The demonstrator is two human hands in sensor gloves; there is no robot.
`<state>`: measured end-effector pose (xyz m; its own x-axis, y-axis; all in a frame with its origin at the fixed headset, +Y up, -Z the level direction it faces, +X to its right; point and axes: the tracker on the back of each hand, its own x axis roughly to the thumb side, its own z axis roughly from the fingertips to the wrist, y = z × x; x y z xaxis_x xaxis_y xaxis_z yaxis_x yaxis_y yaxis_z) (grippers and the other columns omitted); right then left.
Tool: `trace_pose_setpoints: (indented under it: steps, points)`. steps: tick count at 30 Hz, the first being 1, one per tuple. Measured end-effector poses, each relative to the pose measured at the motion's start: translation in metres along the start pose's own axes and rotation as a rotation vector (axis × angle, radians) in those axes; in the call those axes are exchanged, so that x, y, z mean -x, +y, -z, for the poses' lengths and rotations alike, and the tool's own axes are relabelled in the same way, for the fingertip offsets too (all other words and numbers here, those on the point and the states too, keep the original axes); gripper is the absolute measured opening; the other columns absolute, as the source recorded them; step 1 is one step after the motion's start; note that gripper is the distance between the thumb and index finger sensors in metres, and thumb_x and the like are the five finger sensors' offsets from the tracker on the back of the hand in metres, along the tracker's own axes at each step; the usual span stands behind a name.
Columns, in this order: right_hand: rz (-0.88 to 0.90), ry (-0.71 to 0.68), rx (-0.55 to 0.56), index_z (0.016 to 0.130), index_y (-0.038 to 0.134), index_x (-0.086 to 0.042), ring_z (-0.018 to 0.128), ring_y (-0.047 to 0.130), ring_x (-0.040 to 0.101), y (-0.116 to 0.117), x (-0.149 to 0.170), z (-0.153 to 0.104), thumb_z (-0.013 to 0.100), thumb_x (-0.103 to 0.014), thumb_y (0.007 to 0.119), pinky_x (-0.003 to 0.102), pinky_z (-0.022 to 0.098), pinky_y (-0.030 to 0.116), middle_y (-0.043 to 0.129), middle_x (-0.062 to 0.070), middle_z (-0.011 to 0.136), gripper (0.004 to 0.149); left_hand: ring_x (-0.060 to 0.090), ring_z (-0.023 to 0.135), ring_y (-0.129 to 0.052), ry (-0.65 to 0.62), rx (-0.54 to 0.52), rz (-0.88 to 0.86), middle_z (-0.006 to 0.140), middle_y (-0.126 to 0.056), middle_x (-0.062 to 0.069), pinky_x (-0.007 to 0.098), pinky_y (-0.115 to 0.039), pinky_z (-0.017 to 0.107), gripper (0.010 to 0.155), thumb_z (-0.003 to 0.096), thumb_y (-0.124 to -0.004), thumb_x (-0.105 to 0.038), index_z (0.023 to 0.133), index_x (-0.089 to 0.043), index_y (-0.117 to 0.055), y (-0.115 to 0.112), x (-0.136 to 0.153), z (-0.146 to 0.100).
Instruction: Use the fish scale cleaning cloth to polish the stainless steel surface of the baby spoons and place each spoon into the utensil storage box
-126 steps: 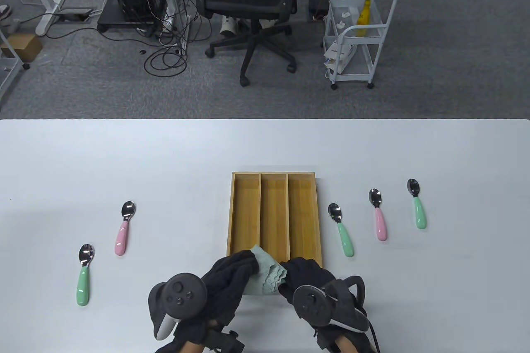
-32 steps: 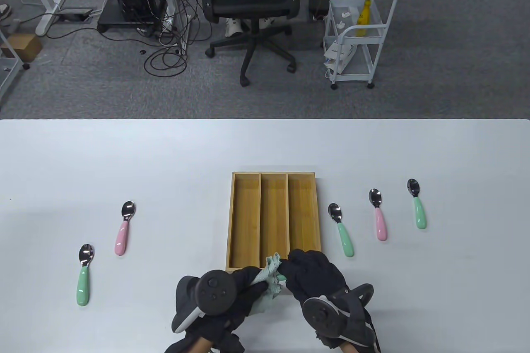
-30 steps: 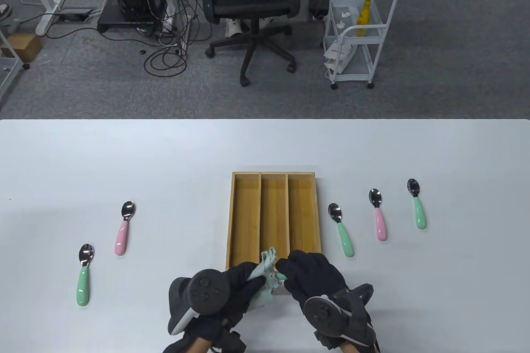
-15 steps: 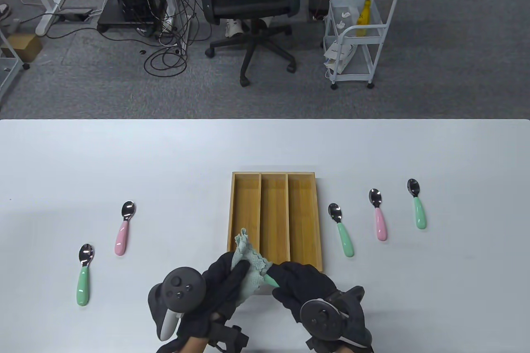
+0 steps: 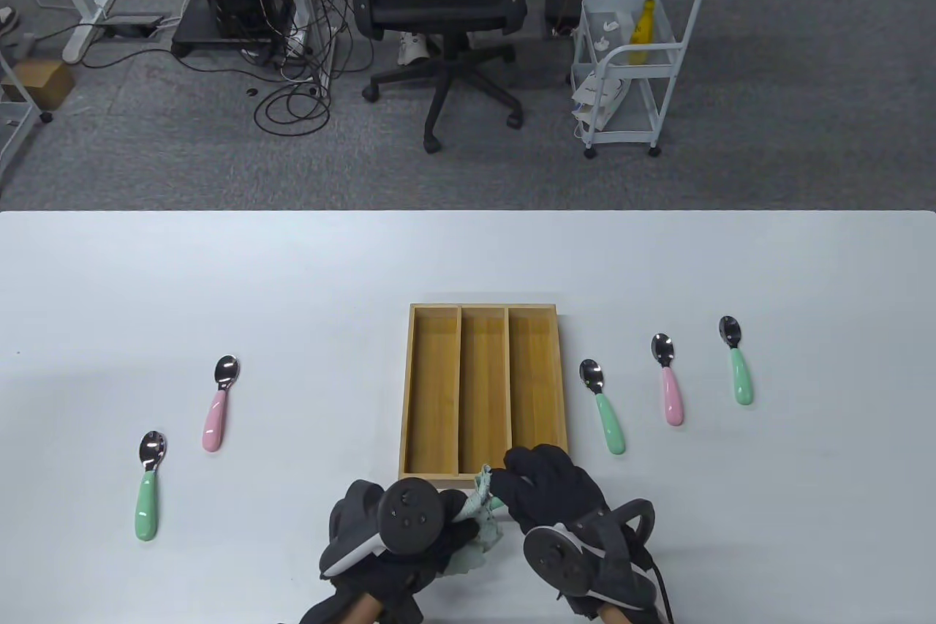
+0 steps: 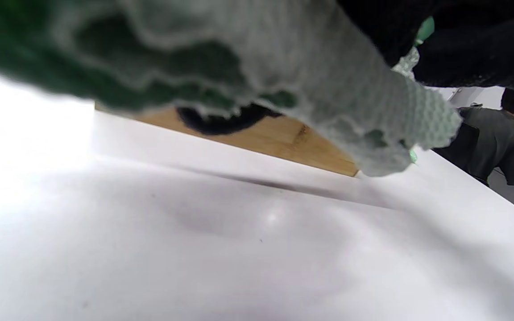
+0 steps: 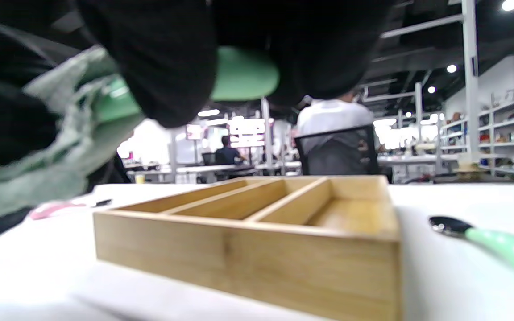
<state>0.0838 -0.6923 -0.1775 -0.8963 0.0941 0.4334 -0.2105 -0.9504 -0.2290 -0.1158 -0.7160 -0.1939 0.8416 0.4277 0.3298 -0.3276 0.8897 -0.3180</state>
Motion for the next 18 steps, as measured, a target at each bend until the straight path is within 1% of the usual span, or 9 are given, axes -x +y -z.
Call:
trace_pose_setpoints:
  steps: [4, 6, 8, 13, 16, 18]
  points:
    - [0.071, 0.042, 0.032, 0.094, 0.077, -0.035, 0.089, 0.084, 0.03, -0.004, 0.005, 0.0, 0.047, -0.033, 0.088, 0.043, 0.061, 0.08, 0.078, 0.0, 0.104, 0.048, 0.02, 0.054, -0.104, 0.04, -0.145, -0.118, 0.061, -0.099, -0.001, 0.044, -0.09, 0.05, 0.05, 0.0554, -0.072, -0.044, 0.096, -0.016, -0.077, 0.011, 0.008, -0.006]
    - [0.114, 0.056, 0.036, 0.094, 0.077, -0.035, 0.085, 0.086, 0.029, -0.004, 0.006, 0.0, 0.047, -0.035, 0.088, 0.042, 0.059, 0.08, 0.08, 0.0, 0.102, 0.048, 0.019, 0.056, -0.104, 0.058, -0.204, -0.178, 0.063, -0.098, -0.002, 0.043, -0.09, 0.052, 0.049, 0.0557, -0.072, -0.042, 0.098, -0.018, -0.075, 0.017, 0.012, -0.009]
    - [0.146, 0.056, 0.033, 0.095, 0.077, -0.034, 0.081, 0.089, 0.028, -0.004, 0.006, 0.0, 0.047, -0.037, 0.088, 0.041, 0.057, 0.082, 0.081, 0.0, 0.1, 0.049, 0.017, 0.058, -0.103, 0.07, -0.254, -0.226, 0.064, -0.098, -0.004, 0.041, -0.09, 0.053, 0.049, 0.0562, -0.07, -0.044, 0.099, -0.02, -0.073, 0.021, 0.016, -0.012]
    - [0.278, 0.024, 0.009, 0.097, 0.075, -0.031, 0.072, 0.094, 0.022, -0.003, 0.0, -0.001, 0.047, -0.04, 0.086, 0.036, 0.052, 0.085, 0.084, -0.001, 0.097, 0.052, 0.013, 0.062, -0.103, 0.104, -0.36, -0.393, 0.068, -0.096, -0.006, 0.038, -0.09, 0.057, 0.048, 0.0583, -0.063, -0.049, 0.1, -0.025, -0.069, 0.029, 0.026, -0.022]
    - [0.379, 0.008, -0.015, 0.099, 0.073, -0.027, 0.068, 0.095, 0.019, -0.001, -0.007, -0.002, 0.047, -0.041, 0.085, 0.034, 0.05, 0.086, 0.085, 0.0, 0.095, 0.055, 0.011, 0.063, -0.102, 0.129, -0.407, -0.443, 0.07, -0.095, -0.007, 0.036, -0.09, 0.058, 0.049, 0.0598, -0.058, -0.051, 0.1, -0.026, -0.067, 0.03, 0.031, -0.026]
    - [0.375, 0.004, -0.013, 0.1, 0.073, -0.025, 0.067, 0.095, 0.019, -0.002, -0.009, -0.002, 0.048, -0.041, 0.084, 0.034, 0.049, 0.085, 0.085, 0.001, 0.095, 0.055, 0.011, 0.063, -0.102, 0.135, -0.418, -0.453, 0.07, -0.095, -0.007, 0.036, -0.09, 0.058, 0.049, 0.06, -0.057, -0.051, 0.1, -0.025, -0.067, 0.03, 0.032, -0.027]
